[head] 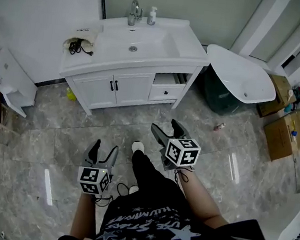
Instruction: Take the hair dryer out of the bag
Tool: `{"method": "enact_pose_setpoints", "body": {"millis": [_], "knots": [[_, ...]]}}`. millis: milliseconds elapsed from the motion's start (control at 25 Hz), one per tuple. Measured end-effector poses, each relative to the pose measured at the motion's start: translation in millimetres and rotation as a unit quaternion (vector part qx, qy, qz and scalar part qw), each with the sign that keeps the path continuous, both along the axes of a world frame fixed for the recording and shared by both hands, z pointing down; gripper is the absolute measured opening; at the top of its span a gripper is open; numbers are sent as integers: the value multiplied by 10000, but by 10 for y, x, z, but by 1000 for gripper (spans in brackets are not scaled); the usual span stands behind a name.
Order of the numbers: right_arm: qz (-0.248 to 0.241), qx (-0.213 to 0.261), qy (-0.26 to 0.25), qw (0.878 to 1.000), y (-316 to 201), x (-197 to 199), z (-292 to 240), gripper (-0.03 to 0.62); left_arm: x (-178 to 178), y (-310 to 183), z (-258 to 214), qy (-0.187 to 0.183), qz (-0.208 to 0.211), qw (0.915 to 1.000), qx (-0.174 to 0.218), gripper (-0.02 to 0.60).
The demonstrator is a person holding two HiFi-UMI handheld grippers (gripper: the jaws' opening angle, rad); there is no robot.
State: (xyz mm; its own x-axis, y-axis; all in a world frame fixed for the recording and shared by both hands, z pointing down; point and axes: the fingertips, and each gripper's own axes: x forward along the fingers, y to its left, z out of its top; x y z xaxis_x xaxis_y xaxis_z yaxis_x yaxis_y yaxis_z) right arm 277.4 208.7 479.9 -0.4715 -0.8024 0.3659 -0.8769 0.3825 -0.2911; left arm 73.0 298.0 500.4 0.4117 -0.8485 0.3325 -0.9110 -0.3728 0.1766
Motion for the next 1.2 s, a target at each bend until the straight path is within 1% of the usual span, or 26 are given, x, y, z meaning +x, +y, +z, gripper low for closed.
{"method": "enact_pose_setpoints", "body": {"millis": [80,160,280,400,520,720,840,1000,1200], "knots": [[-86,-59,-30,9999,-234,-81,74,379,-95,-124,49,-96,-83,9999,-29,303],[-164,-55,-54,9998,-536,-179,105,380,-247,-341,64,-159,-258,9995,-25,305],[-229,-33,-182,9996,-1045,-348,98,379,-483,-768,40,-250,-461,9986,-22,307],[-366,-207,-325,9986,-1525,-499,173,379,-639,-1223,20,-336,-567,9978,-52,307],[-559,-373,-280,9973,-2028,-623,250,379,-771,-1687,4,-373,-765,9963,-89,307],[-834,-410,-179,9955,-2830,-846,217,379,-961,-2368,8,-459,-1027,9935,-140,307],[-941,-521,-357,9936,-3226,-988,205,379,-1098,-2726,-12,-449,-1265,9909,-130,307],[-1215,-758,-849,9860,-3559,-1301,190,379,-1354,-3001,-72,-445,-1702,9844,-42,307],[-1749,-855,-856,9771,-3696,-1788,163,377,-1742,-2997,-109,-492,-2196,9743,-84,307]]}}
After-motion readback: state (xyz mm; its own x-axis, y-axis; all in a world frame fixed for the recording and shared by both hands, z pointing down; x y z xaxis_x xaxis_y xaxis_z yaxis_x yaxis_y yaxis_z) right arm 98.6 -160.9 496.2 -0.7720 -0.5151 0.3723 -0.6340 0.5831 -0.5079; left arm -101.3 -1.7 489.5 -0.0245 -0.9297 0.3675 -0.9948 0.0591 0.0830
